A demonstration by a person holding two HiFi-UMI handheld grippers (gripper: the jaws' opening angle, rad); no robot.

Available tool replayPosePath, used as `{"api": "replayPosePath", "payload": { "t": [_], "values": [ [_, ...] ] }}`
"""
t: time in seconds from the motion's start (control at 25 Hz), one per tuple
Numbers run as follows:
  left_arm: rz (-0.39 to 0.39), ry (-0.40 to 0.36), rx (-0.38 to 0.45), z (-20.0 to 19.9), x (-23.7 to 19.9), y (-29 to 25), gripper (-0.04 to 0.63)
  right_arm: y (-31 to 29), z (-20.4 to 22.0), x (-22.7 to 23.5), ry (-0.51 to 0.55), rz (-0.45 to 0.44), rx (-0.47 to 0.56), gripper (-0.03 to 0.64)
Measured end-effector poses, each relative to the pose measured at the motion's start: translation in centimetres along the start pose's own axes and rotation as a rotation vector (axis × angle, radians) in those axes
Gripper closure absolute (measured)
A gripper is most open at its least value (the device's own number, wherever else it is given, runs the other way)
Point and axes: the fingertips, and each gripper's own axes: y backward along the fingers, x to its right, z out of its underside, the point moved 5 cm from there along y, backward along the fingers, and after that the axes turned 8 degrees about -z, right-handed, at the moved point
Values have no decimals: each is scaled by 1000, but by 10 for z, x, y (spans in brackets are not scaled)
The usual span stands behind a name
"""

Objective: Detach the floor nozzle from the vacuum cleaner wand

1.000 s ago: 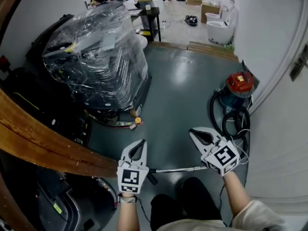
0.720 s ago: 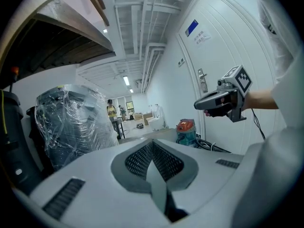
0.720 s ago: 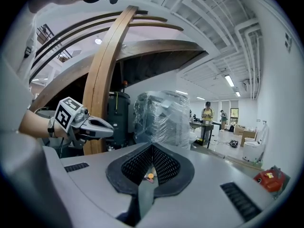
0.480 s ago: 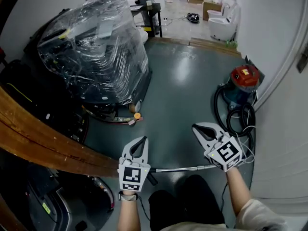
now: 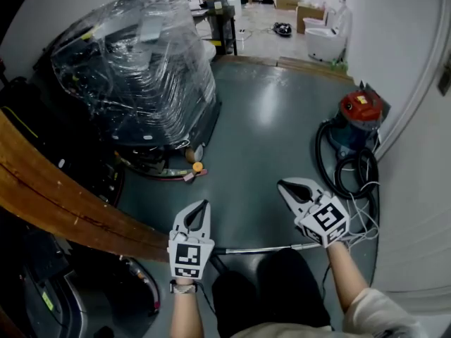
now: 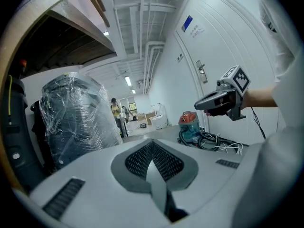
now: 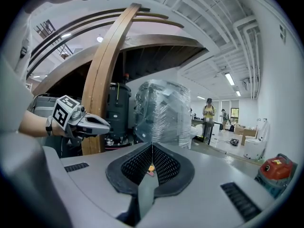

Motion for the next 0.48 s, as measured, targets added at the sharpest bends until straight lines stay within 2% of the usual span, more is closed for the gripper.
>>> {"api": "replayPosePath", "payload": {
  "t": [0.28, 0.48],
  "values": [
    [4, -22, 32, 27, 5, 4, 595, -5, 31, -12, 20, 11, -3, 588],
    [8, -26, 37, 53, 9, 11, 595, -9, 53, -21, 87, 9, 16, 586]
  ]
}}
